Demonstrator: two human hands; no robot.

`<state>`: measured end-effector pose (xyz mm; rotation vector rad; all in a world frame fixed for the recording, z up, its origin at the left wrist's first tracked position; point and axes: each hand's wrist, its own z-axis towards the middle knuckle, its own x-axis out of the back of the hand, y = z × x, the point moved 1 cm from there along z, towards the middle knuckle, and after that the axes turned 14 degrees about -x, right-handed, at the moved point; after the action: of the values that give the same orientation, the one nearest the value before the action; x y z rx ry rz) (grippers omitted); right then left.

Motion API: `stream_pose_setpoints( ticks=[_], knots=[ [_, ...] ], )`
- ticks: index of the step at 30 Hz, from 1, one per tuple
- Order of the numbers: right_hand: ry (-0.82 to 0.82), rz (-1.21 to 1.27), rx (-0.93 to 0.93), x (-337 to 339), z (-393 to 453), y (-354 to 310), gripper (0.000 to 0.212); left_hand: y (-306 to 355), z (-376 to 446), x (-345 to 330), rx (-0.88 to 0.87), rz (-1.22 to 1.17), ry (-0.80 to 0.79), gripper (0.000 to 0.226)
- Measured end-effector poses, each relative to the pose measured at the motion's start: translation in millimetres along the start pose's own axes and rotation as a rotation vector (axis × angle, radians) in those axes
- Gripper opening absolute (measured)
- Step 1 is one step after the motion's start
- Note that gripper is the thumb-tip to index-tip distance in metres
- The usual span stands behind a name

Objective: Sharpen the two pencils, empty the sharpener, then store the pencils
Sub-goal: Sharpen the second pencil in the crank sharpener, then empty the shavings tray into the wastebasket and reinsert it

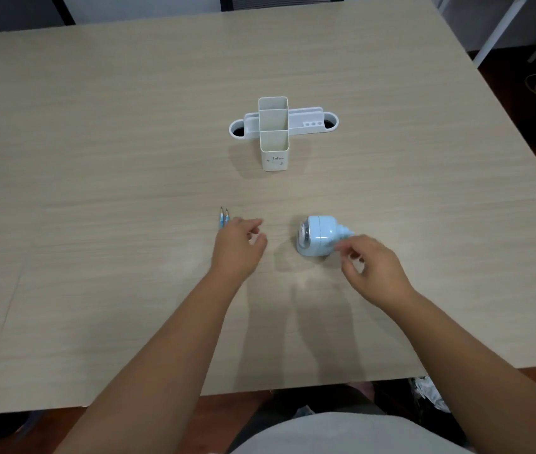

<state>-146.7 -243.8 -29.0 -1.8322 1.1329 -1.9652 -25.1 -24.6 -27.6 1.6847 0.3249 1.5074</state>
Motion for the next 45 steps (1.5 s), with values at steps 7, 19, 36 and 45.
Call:
stream_pose_setpoints(
  ticks=[7,19,36,45],
  knots=[
    [-0.215,-0.144,-0.306,-20.7,19.6,29.8,0.032,57.9,21.5,-46.9,-0.398,0.004,-0.239,0.043],
    [-0.363,-0.093,-0.321,-28.5,73.0,39.7,0.06,51.5,30.0,-53.2,-0.378,-0.007,-0.342,0.04],
    [-0.264,0.15,-0.365,27.3,50.1,77.7,0.069,52.9,27.1,-48.9,-0.336,-0.028,-0.336,0.04],
    [-0.144,0.524,-0.484,50.0,-35.9,83.4,0.066,71.1,8.6,-65.6,-0.617,0.201,-0.268,0.049]
  ],
)
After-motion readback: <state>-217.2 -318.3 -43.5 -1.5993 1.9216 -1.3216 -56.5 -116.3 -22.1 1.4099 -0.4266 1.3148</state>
